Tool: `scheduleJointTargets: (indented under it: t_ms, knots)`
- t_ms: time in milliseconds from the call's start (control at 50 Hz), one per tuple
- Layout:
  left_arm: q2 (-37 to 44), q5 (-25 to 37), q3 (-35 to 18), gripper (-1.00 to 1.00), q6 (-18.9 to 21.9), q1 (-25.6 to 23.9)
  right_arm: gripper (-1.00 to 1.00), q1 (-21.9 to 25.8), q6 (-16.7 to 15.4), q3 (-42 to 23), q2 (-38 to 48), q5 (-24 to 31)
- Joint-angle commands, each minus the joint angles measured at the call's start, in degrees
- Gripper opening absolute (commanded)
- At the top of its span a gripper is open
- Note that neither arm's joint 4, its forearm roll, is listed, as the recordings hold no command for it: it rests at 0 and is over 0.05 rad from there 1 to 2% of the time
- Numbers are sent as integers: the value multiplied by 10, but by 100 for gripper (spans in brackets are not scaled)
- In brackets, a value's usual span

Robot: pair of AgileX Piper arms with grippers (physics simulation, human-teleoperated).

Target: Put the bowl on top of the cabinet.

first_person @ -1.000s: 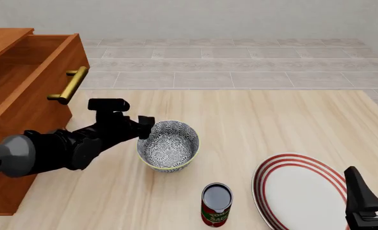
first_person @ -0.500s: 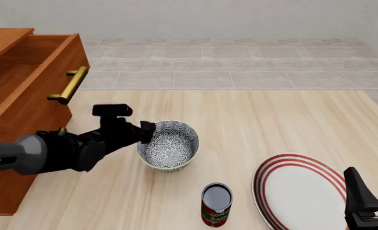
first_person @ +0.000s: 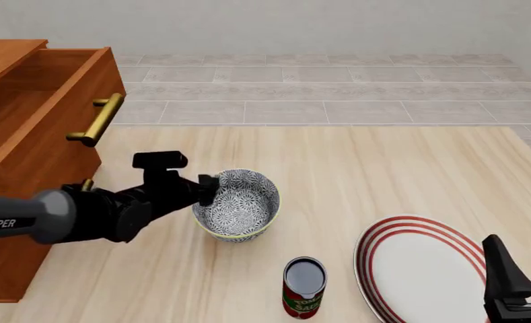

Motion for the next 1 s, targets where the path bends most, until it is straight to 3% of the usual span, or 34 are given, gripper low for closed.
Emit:
scheduleJointTargets:
  t_ms: [20,1000]
  knots:
    - [12,-4,0,100,-5,4,100,0,-1,2,0,-2]
    - [57,-13,-9,100,-22,-12,100,1,0,-1,0,2]
